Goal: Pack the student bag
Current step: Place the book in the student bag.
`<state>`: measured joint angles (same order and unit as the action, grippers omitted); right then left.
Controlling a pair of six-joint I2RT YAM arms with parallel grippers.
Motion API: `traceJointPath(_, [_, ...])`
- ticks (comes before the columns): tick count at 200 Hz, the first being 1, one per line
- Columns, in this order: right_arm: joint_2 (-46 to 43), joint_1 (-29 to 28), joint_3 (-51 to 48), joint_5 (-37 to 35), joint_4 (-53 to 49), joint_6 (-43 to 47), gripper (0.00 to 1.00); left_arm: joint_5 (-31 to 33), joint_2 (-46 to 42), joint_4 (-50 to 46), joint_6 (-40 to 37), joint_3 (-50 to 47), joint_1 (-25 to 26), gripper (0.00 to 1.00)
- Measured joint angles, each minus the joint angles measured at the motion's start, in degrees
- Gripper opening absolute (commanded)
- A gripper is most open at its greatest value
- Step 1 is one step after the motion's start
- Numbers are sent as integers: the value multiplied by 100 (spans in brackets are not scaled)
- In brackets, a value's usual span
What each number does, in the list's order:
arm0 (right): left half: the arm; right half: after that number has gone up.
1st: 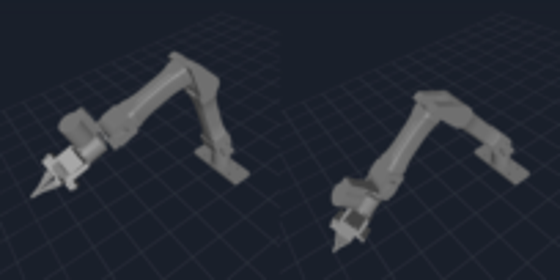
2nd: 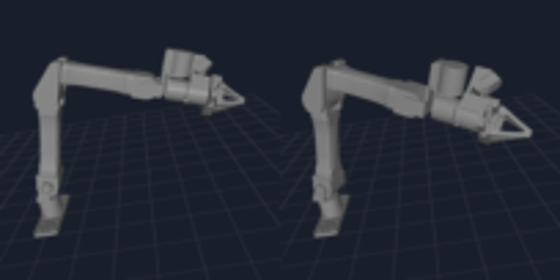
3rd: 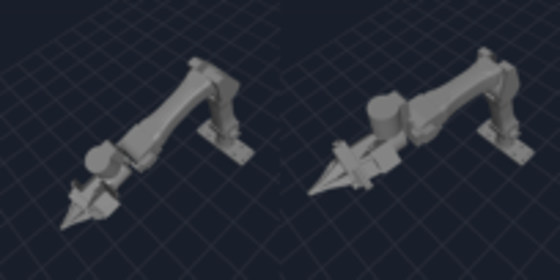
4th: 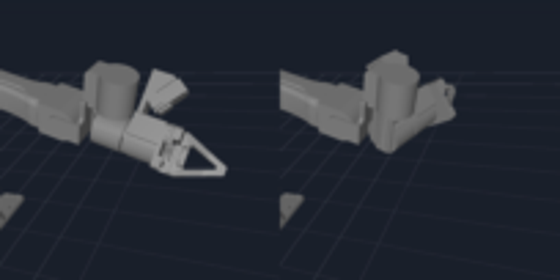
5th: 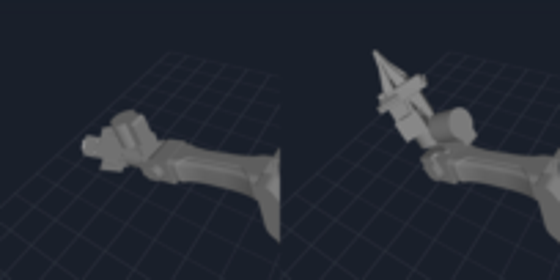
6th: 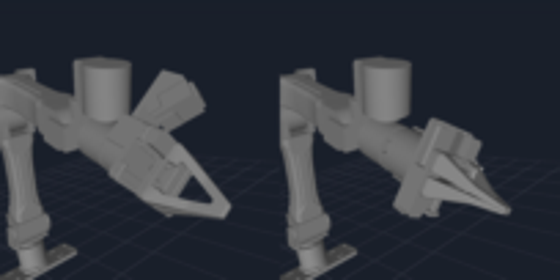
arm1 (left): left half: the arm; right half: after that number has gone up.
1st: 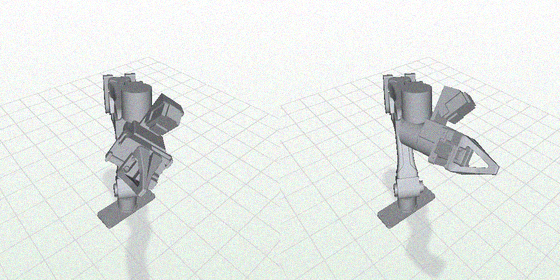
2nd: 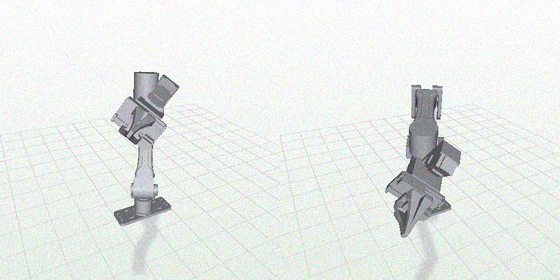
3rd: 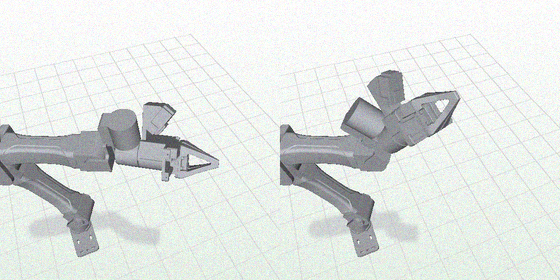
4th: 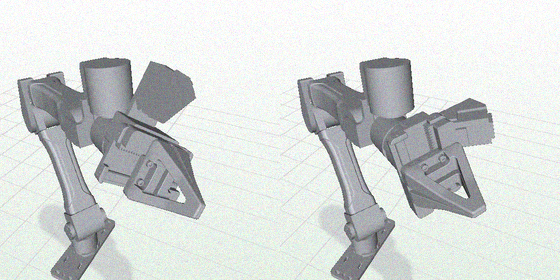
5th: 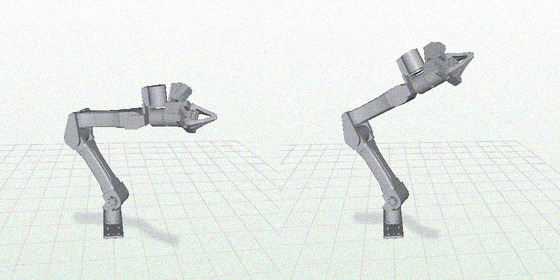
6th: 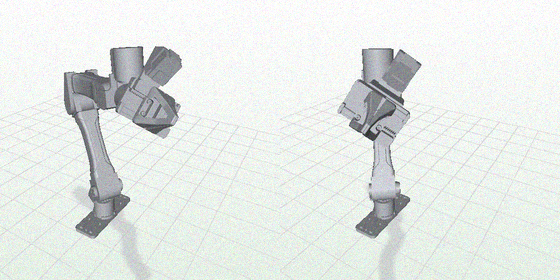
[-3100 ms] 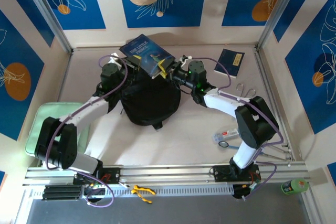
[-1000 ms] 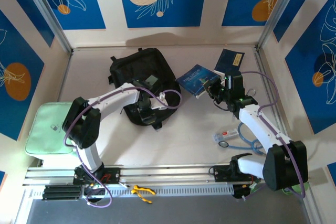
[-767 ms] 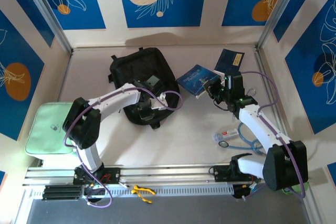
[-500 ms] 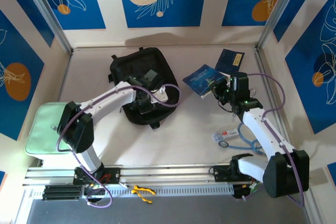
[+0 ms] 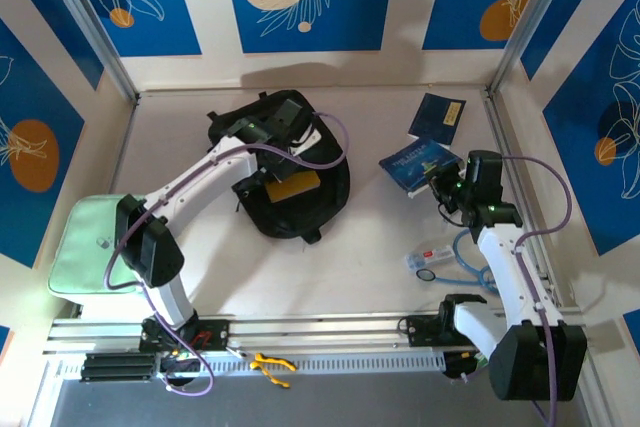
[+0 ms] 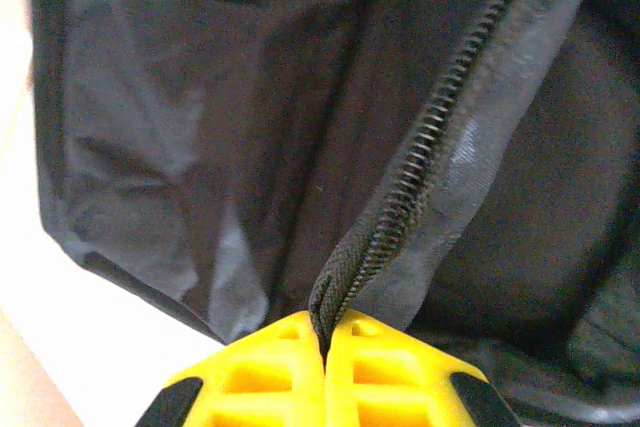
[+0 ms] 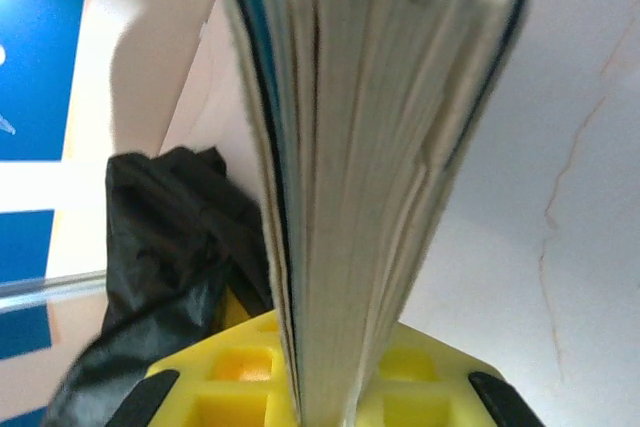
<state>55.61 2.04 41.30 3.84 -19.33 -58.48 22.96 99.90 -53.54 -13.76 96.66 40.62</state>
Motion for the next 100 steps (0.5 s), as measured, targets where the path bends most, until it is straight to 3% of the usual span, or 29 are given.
traceJointPath(48, [24, -122, -144, 1241, 551, -116, 0, -286, -127, 758, 592, 55, 2, 0])
traceJointPath(100, [223, -909, -146, 1403, 870, -387, 0, -868, -212, 1276, 789, 52, 2, 0])
